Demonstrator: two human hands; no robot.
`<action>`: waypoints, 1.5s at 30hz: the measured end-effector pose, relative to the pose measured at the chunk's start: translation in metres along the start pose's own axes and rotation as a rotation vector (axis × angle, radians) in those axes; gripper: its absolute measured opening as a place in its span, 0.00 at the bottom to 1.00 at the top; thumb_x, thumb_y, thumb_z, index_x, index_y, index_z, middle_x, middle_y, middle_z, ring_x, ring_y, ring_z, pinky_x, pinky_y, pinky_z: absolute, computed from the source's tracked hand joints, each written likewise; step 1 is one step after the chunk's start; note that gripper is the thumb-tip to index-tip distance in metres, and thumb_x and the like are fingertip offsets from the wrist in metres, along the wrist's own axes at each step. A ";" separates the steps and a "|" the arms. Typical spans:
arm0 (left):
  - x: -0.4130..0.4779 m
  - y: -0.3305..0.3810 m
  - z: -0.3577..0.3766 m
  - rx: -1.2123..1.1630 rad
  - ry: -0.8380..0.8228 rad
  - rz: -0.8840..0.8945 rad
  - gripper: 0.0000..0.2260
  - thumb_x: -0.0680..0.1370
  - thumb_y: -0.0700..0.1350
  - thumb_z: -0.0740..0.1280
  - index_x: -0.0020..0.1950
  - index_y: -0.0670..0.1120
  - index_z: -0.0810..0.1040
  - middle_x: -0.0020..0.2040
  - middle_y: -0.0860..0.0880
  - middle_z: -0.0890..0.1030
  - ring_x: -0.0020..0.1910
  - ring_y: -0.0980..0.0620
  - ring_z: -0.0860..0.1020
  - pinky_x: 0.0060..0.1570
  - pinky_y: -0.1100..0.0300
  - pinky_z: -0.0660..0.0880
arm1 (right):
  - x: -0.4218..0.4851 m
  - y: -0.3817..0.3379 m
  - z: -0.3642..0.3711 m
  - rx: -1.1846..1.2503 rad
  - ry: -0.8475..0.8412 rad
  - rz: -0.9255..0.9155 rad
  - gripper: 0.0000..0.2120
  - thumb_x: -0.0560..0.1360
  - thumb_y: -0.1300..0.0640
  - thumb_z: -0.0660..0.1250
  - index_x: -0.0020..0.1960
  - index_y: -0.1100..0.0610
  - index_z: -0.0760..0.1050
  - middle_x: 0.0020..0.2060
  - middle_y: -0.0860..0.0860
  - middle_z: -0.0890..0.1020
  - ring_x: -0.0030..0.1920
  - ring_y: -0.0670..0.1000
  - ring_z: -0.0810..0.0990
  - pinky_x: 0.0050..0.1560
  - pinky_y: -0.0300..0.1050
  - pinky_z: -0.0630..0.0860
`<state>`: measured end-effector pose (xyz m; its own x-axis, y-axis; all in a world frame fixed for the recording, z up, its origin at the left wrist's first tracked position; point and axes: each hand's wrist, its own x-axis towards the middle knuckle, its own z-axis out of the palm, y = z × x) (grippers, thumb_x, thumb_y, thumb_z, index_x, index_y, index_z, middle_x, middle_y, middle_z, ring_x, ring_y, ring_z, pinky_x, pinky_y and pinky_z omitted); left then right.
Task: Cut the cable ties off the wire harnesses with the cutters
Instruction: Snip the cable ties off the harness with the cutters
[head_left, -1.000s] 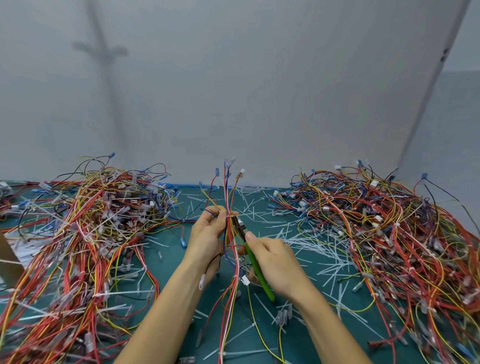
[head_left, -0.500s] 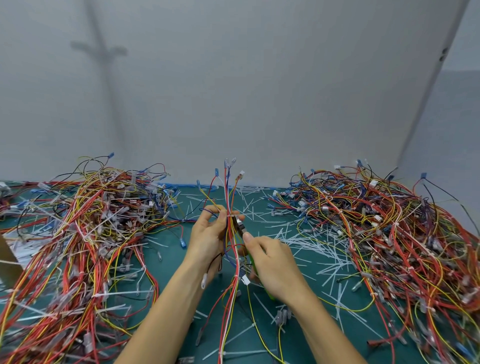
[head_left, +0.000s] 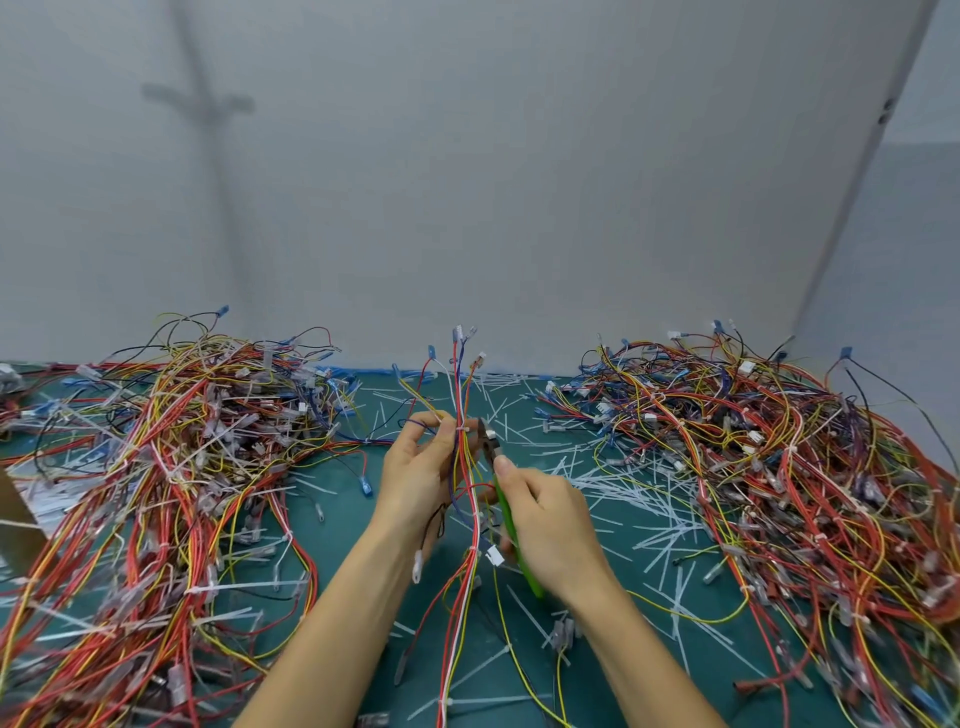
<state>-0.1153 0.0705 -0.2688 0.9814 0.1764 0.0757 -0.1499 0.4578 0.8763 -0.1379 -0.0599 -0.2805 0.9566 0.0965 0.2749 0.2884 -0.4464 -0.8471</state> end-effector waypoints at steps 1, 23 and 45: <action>0.000 -0.001 -0.001 0.036 0.015 0.004 0.05 0.81 0.41 0.63 0.45 0.46 0.73 0.44 0.45 0.81 0.41 0.50 0.81 0.40 0.55 0.80 | 0.001 0.001 0.000 0.014 0.029 0.012 0.27 0.82 0.43 0.56 0.34 0.62 0.74 0.26 0.53 0.78 0.33 0.53 0.79 0.42 0.50 0.74; -0.003 0.010 -0.001 -0.043 -0.314 -0.156 0.21 0.78 0.33 0.55 0.70 0.45 0.70 0.47 0.44 0.82 0.49 0.44 0.82 0.50 0.57 0.79 | 0.008 0.009 -0.006 0.390 0.092 0.043 0.06 0.71 0.55 0.77 0.44 0.56 0.81 0.32 0.47 0.82 0.35 0.47 0.79 0.40 0.46 0.75; -0.009 0.010 -0.004 0.998 -0.475 0.047 0.11 0.81 0.34 0.60 0.40 0.41 0.75 0.38 0.44 0.81 0.35 0.50 0.77 0.41 0.53 0.76 | 0.016 0.018 -0.016 0.313 0.190 0.042 0.05 0.73 0.61 0.74 0.46 0.53 0.81 0.39 0.49 0.84 0.42 0.52 0.82 0.49 0.54 0.80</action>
<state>-0.1267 0.0773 -0.2624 0.9556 -0.2748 0.1067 -0.2340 -0.4869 0.8416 -0.1181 -0.0806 -0.2846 0.9516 -0.0965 0.2918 0.2760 -0.1494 -0.9495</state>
